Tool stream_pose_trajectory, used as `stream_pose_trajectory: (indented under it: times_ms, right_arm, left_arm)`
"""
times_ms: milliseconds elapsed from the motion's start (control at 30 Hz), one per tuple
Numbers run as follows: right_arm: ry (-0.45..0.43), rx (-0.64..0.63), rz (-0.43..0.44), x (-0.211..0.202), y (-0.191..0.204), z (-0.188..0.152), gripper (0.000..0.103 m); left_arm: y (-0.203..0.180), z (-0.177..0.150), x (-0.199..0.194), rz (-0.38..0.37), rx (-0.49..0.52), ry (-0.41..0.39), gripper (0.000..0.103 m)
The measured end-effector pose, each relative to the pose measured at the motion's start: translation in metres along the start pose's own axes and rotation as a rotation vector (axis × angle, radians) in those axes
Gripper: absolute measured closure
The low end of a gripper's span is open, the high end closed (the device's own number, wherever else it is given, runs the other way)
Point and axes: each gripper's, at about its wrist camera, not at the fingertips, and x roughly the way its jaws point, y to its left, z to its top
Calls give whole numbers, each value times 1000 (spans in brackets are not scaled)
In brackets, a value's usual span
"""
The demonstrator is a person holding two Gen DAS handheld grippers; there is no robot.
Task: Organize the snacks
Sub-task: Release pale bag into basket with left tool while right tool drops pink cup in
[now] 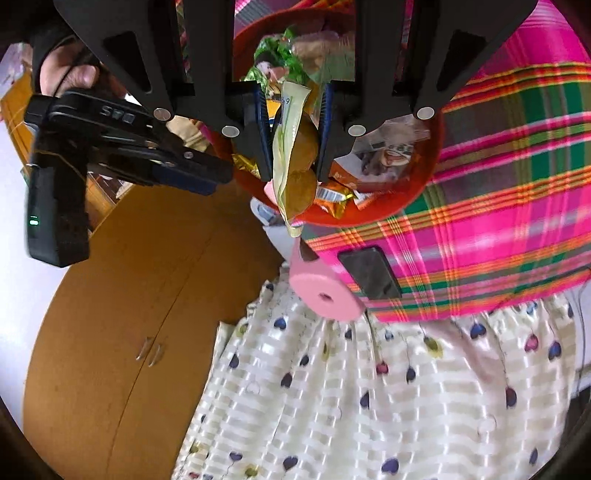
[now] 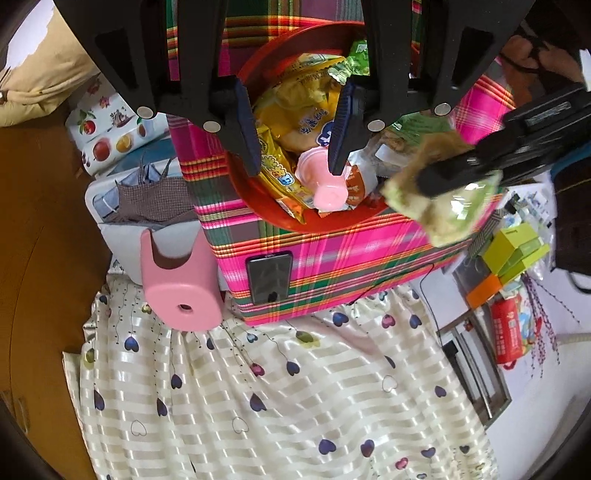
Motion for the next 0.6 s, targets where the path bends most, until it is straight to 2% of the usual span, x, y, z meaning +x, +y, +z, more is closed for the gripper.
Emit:
stream_pose_trajectory:
  times_ms: [67, 200, 600]
  right_arm:
    - [3, -2, 0, 0, 0, -1, 67]
    - [15, -3, 8, 3, 2, -4, 67]
    - [21, -44, -10, -14, 22, -18, 66]
  left_arm:
    - [4, -1, 7, 5, -14, 23, 78]
    - [12, -3, 4, -2, -41, 10, 59]
    - [10, -20, -37, 90, -25, -33, 59]
